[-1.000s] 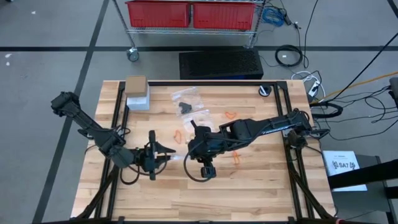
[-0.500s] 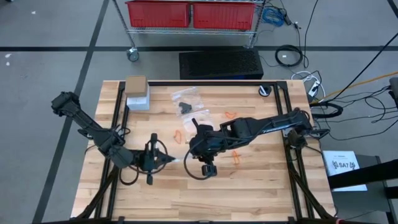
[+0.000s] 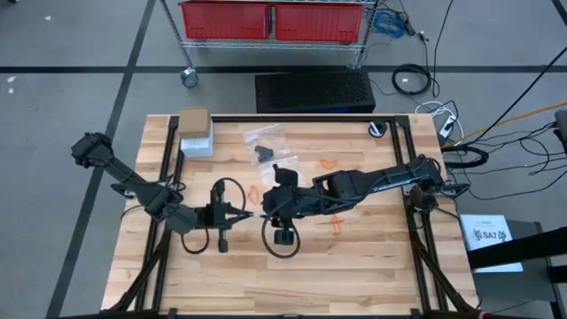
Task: Sort rubber bands
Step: Open the bottom left transparent zip bag
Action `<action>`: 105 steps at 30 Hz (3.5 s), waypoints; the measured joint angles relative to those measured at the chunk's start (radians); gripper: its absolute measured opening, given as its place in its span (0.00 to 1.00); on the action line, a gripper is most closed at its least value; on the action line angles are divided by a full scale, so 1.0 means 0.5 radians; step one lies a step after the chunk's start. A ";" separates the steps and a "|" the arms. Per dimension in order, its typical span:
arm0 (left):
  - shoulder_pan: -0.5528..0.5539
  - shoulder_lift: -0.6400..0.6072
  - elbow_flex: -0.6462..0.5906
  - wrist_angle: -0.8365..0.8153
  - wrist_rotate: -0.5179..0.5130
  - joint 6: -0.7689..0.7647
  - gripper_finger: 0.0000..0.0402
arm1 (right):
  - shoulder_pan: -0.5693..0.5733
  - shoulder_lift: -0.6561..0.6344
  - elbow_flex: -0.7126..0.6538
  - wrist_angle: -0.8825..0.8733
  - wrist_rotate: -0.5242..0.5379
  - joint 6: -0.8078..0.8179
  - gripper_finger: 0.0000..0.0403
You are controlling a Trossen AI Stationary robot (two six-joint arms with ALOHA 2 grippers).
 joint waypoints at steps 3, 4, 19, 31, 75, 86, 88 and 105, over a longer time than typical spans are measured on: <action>0.033 -0.001 0.000 0.001 0.000 0.001 0.00 | -0.001 0.018 0.001 0.003 0.006 -0.026 0.36; 0.044 -0.001 0.000 0.002 0.000 0.000 0.00 | -0.001 0.023 0.000 0.002 0.004 -0.032 0.36; 0.165 -0.001 0.000 -0.013 0.128 0.000 0.00 | -0.076 0.057 0.001 0.043 -0.006 -0.130 0.04; 0.173 0.002 0.000 0.006 0.063 0.054 0.00 | -0.079 0.058 0.004 -0.214 -0.002 -0.041 0.03; 0.172 -0.125 -0.035 -0.097 -0.003 0.002 0.00 | 0.103 0.002 -0.002 -0.594 0.130 0.292 0.33; 0.172 -0.124 -0.036 -0.095 0.000 0.003 0.00 | 0.059 0.010 0.000 -0.448 0.303 0.072 0.02; 0.172 -0.124 -0.036 -0.095 0.000 0.003 0.00 | 0.047 0.010 0.000 -0.445 0.305 0.067 0.01; 0.172 -0.121 -0.036 -0.090 0.014 -0.001 0.00 | -0.003 0.082 -0.001 -0.289 0.258 0.024 0.00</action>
